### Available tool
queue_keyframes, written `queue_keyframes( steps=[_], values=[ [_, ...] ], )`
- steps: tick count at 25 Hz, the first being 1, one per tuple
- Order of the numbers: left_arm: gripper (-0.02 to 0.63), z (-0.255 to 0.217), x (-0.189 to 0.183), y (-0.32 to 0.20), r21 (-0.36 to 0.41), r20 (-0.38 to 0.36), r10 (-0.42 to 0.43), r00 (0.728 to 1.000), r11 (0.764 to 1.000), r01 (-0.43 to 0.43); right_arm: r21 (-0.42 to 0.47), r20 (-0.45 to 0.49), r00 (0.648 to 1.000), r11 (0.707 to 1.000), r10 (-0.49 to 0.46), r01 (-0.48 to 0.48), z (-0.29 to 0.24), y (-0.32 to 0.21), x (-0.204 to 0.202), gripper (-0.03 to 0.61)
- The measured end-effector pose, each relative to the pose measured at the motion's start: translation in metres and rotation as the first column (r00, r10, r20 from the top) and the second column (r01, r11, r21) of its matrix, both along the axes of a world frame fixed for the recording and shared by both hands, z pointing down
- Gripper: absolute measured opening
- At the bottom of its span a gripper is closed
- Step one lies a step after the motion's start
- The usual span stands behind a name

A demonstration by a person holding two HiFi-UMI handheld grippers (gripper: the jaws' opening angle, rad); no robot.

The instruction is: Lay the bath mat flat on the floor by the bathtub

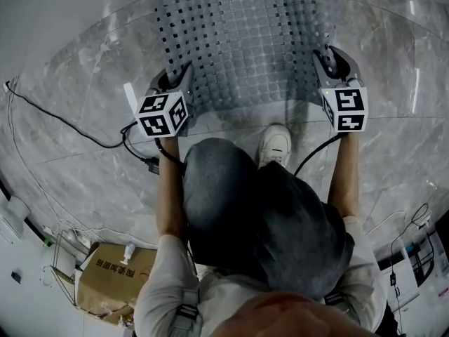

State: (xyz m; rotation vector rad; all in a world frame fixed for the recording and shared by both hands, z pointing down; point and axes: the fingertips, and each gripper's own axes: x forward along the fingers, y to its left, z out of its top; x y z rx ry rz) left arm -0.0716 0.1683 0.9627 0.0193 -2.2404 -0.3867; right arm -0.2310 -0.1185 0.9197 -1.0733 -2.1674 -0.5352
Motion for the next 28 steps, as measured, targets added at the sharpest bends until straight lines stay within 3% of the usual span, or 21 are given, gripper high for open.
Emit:
queue_keyframes(
  steps=[13, 22, 28],
  values=[
    [0.130, -0.004, -0.001, -0.001, 0.007, 0.029, 0.006, 1.000, 1.000, -0.006, -0.053, 0.050, 0.999, 0.998, -0.021, 0.023, -0.030, 0.015, 0.010, 0.196],
    [0.130, -0.009, -0.001, -0.004, 0.010, 0.051, 0.006, 0.999, 1.000, -0.006, -0.141, 0.149, 0.976, 0.973, -0.159, 0.180, -0.085, 0.056, 0.043, 0.165],
    [0.135, -0.009, 0.002, -0.001, 0.009, 0.062, 0.004, 0.998, 1.000, -0.005, -0.153, 0.139, 0.976, 0.970, -0.170, 0.191, -0.079, 0.067, 0.054, 0.163]
  ],
)
